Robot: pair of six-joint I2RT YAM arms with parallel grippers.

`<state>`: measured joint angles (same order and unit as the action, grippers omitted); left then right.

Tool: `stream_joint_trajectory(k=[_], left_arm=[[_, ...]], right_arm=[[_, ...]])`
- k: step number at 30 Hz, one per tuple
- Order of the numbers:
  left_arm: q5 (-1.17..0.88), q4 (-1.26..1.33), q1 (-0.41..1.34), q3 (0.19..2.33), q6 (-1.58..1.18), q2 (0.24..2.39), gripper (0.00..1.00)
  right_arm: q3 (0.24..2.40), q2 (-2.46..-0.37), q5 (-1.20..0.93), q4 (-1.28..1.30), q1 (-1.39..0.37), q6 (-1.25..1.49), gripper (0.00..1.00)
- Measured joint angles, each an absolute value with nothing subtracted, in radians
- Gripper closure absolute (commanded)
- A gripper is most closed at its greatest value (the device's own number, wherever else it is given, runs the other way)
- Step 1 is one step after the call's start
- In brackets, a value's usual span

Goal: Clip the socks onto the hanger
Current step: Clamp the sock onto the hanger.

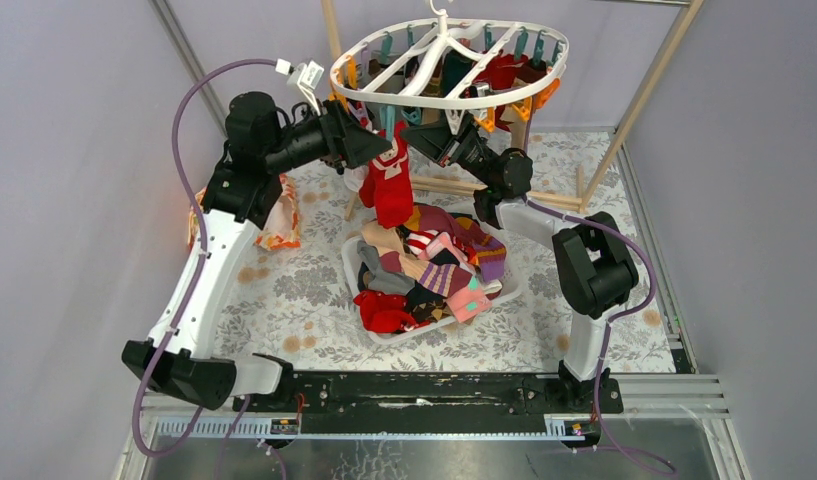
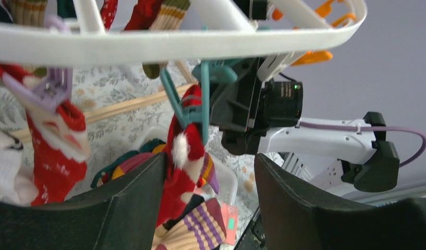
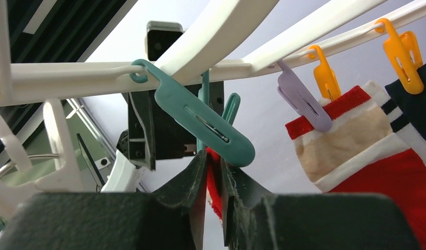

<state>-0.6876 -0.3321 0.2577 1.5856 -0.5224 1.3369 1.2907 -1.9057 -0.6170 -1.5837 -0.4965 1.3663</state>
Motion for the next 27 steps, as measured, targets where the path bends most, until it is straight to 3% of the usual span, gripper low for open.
stream_joint_trajectory(k=[5, 12, 15, 18, 27], left_arm=[[-0.694, -0.353, 0.257, 1.493, -0.505, 1.299, 0.4], [-0.686, -0.358, 0.257, 1.46, -0.508, 1.33, 0.82], [-0.667, -0.354, 0.257, 1.461, -0.507, 1.332, 0.93], [-0.648, -0.353, 0.257, 1.462, -0.498, 1.332, 0.98], [-0.591, -0.362, 0.257, 1.478, -0.463, 1.33, 0.99]], right_arm=[[1.291, -1.906, -0.615, -1.584, -0.498, 1.367, 0.72], [1.285, -1.902, -0.61, -1.584, -0.504, 1.365, 0.43], [1.249, -1.886, -0.609, -1.584, -0.503, 1.358, 0.27], [1.182, -1.854, -0.595, -1.584, -0.49, 1.337, 0.22], [1.097, -1.812, -0.575, -1.584, -0.425, 1.275, 0.23]])
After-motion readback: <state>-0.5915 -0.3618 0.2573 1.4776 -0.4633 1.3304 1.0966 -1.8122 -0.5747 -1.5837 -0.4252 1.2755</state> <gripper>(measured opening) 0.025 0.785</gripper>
